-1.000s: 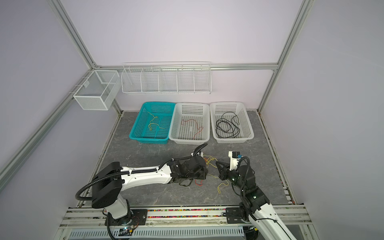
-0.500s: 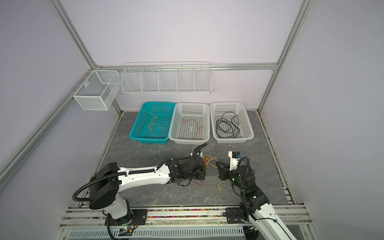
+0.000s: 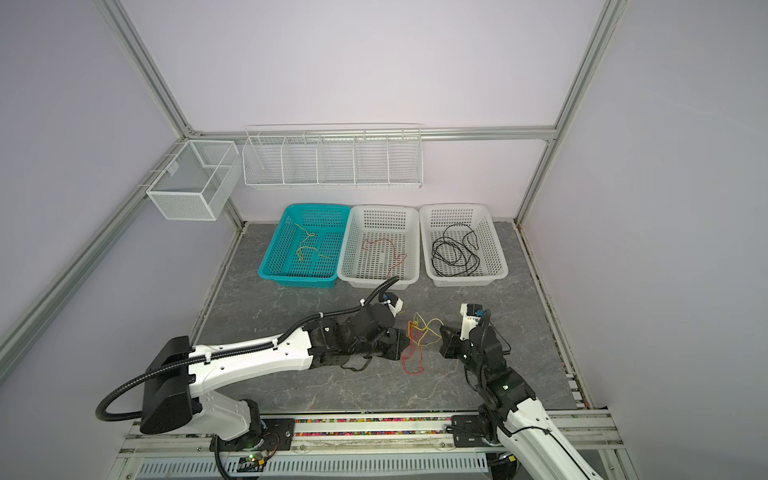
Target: Untangle the cables
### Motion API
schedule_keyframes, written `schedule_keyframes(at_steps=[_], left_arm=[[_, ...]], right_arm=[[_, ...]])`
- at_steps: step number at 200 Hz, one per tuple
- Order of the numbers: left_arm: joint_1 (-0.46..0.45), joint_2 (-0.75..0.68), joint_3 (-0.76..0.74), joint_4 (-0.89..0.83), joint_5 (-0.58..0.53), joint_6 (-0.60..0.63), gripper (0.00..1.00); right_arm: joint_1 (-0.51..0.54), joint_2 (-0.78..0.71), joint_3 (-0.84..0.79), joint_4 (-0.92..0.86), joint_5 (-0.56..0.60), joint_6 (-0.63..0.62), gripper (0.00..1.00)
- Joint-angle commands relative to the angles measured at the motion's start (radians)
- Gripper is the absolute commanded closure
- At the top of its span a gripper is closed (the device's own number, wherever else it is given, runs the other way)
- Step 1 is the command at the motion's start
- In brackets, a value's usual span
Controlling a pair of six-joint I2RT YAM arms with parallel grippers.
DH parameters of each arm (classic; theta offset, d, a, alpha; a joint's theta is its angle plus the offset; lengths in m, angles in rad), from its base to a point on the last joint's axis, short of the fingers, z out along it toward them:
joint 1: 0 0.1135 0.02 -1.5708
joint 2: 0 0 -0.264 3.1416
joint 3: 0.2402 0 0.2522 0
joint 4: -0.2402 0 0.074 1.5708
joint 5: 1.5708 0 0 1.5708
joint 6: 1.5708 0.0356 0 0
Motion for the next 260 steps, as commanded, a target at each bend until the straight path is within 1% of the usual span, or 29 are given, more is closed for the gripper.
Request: schedule_keyframes(at_steps=[1,18,31,48,56,62,73,100,109,130,140,153,172,185,194,207,237,260], left_arm=[[0.023,-0.107,-0.014,-0.090,0.080,0.052,1.00],[0.052,-0.206,-0.027,-0.150,0.088,0.066,1.00],[0.089,-0.296,-0.047,-0.195,0.070,0.073,1.00],[0.129,-0.422,-0.101,-0.184,0.044,0.080,1.00],[0.146,-0.463,-0.120,-0.172,0.066,0.077,1.00],[0.155,-0.477,-0.134,-0.159,0.084,0.076,1.00],[0.155,-0.483,-0.149,-0.154,0.087,0.074,1.00],[0.156,-0.462,-0.213,-0.110,0.103,0.053,1.00],[0.155,-0.465,-0.236,-0.083,0.103,0.042,0.94],[0.155,-0.471,-0.271,-0.023,0.111,0.022,0.71],[0.155,-0.469,-0.285,0.004,0.122,0.013,0.62],[0.154,-0.466,-0.292,0.024,0.133,0.009,0.52],[0.145,-0.476,-0.305,0.068,0.146,-0.010,0.42],[0.140,-0.494,-0.322,0.108,0.148,-0.033,0.35],[0.138,-0.505,-0.335,0.135,0.151,-0.048,0.33],[0.134,-0.512,-0.354,0.164,0.151,-0.069,0.31],[0.132,-0.500,-0.378,0.190,0.155,-0.088,0.31],[0.132,-0.511,-0.389,0.184,0.137,-0.096,0.31]], right_arm=[[-0.003,0.027,0.020,-0.062,0.099,0.019,0.94],[-0.005,0.053,0.026,-0.076,0.126,0.026,0.94],[-0.006,0.080,0.032,-0.078,0.132,0.032,0.94],[-0.008,0.113,0.035,-0.059,0.112,0.032,0.94],[-0.007,0.124,0.033,-0.042,0.093,0.029,0.94],[-0.007,0.127,0.034,-0.026,0.071,0.025,0.94],[-0.008,0.122,0.027,0.013,0.016,0.014,0.94],[-0.007,0.047,-0.005,0.111,-0.123,-0.010,0.94],[-0.005,0.023,-0.015,0.142,-0.165,-0.012,0.94],[0.000,-0.001,-0.011,0.218,-0.306,0.018,0.94],[0.010,0.003,0.009,0.236,-0.354,0.029,0.94],[0.036,0.020,0.049,0.216,-0.375,0.001,0.94],[0.093,0.047,0.116,0.153,-0.387,-0.076,0.94],[0.132,0.053,0.140,0.124,-0.363,-0.110,0.94],[0.156,0.054,0.150,0.115,-0.342,-0.128,0.94],[0.186,0.065,0.155,0.123,-0.346,-0.155,0.94],[0.240,0.114,0.176,0.160,-0.373,-0.195,0.94],[0.278,0.135,0.182,0.175,-0.369,-0.231,0.94]])
